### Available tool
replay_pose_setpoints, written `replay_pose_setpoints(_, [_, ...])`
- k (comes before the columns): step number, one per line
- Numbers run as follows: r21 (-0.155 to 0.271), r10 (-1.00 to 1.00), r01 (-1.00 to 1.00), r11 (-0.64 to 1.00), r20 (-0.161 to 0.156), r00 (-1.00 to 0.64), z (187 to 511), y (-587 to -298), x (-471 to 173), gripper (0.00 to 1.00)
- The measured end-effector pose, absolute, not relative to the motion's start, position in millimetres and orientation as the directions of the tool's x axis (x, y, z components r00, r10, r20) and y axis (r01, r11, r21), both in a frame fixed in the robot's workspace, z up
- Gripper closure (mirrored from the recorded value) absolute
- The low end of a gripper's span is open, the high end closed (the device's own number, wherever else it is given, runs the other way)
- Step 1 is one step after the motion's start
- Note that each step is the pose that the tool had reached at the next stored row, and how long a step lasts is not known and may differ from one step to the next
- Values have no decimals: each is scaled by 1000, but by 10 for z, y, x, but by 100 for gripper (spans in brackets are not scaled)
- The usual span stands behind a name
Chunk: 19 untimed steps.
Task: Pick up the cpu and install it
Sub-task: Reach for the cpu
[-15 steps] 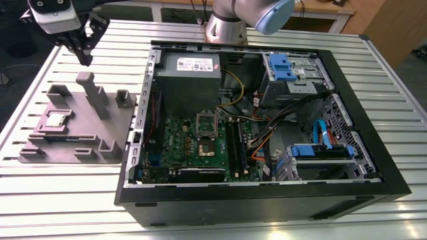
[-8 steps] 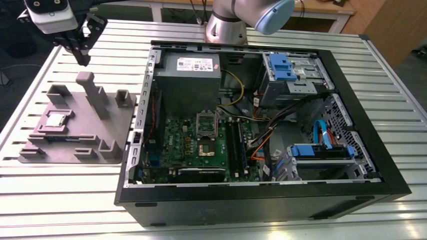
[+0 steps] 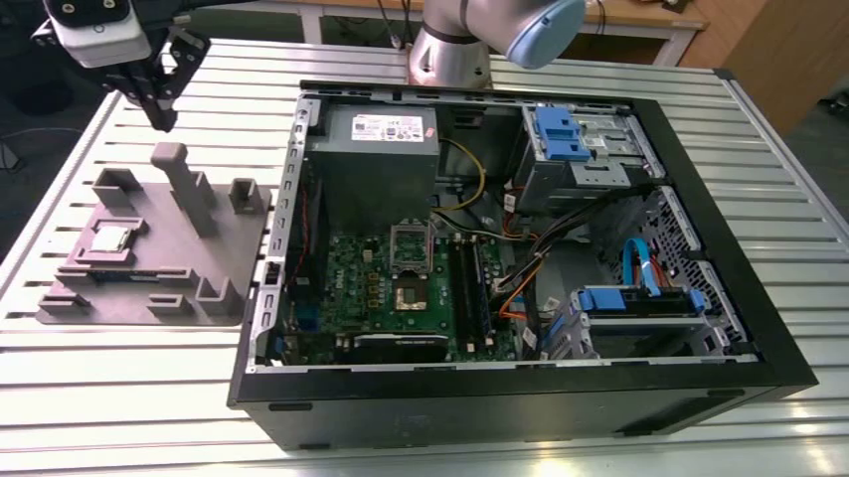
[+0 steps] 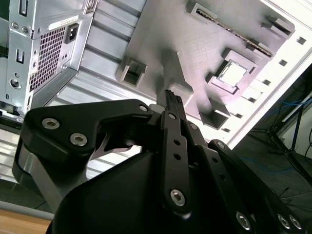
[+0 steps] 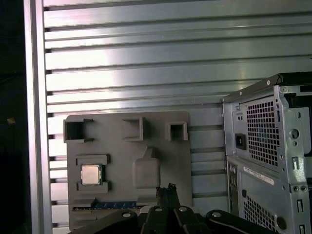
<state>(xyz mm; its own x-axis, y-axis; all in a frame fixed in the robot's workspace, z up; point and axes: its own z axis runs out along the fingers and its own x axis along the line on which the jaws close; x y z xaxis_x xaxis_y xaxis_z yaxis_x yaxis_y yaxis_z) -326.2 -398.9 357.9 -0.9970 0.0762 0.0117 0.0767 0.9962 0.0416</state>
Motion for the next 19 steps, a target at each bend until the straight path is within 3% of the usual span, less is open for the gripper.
replay_pose_setpoints(19, [42,76,77,996,13,-997,3557,-3989,-3385,90])
